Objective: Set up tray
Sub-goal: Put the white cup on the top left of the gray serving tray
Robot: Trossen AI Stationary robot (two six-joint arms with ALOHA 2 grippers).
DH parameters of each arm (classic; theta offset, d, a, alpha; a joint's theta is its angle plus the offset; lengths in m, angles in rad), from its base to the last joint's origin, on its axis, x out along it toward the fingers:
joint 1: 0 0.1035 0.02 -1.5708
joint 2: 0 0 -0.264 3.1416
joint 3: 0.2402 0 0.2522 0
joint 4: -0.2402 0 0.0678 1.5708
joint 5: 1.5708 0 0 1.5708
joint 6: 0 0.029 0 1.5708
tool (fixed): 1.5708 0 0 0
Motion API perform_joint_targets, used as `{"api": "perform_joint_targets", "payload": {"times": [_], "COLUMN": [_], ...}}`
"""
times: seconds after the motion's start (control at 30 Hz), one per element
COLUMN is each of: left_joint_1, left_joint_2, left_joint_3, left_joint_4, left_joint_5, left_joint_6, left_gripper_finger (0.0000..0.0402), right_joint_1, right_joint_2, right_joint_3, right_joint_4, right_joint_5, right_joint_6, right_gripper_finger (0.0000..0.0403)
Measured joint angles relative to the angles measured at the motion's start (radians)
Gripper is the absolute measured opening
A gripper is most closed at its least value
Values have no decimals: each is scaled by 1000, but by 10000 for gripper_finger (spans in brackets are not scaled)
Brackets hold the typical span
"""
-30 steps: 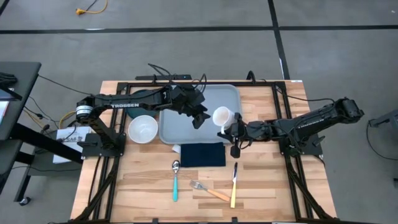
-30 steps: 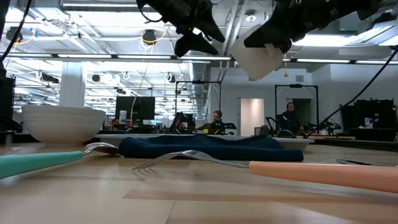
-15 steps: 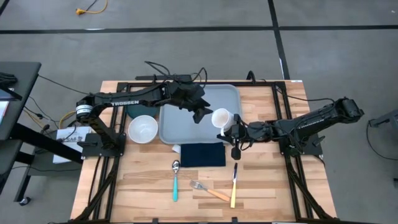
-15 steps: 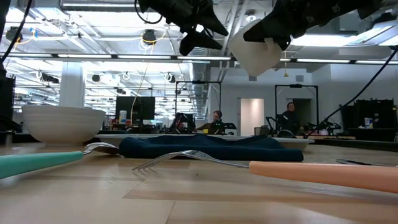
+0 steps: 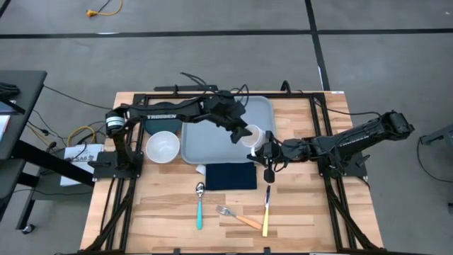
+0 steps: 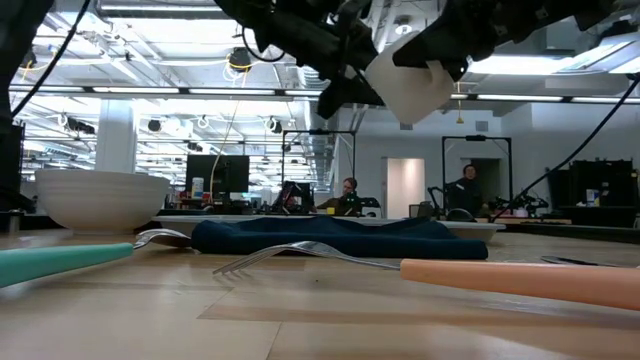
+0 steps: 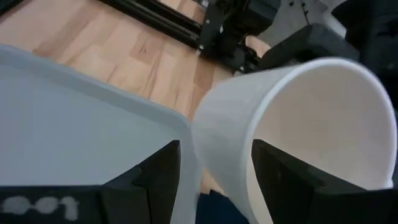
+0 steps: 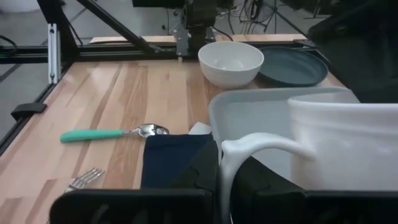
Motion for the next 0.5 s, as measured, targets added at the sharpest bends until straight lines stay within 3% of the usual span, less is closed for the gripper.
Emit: {"api": "perform_joint_targets", "payload": {"times": [0.3,0.4,0.5], "left_joint_1": [-7,-13,-19], "left_joint_2": [-3,-4,-4], "left_joint_3": [3,3,3], "left_joint_4": [-5,-34,-53], "left_joint_5": [-41,-46,-38], "left_joint_6": [37,89,133], "left_gripper_finger": [181,147,83], "right_joint_1": [0,0,0], "right_joint_2": [0,0,0], "right_joint_3": [0,0,0], "right_joint_4": [-10,-14,-15], "right_joint_5": [0,0,-2], "right_joint_6": [-7,-5,-3], "right_gripper_finger": [15,24,23]}}
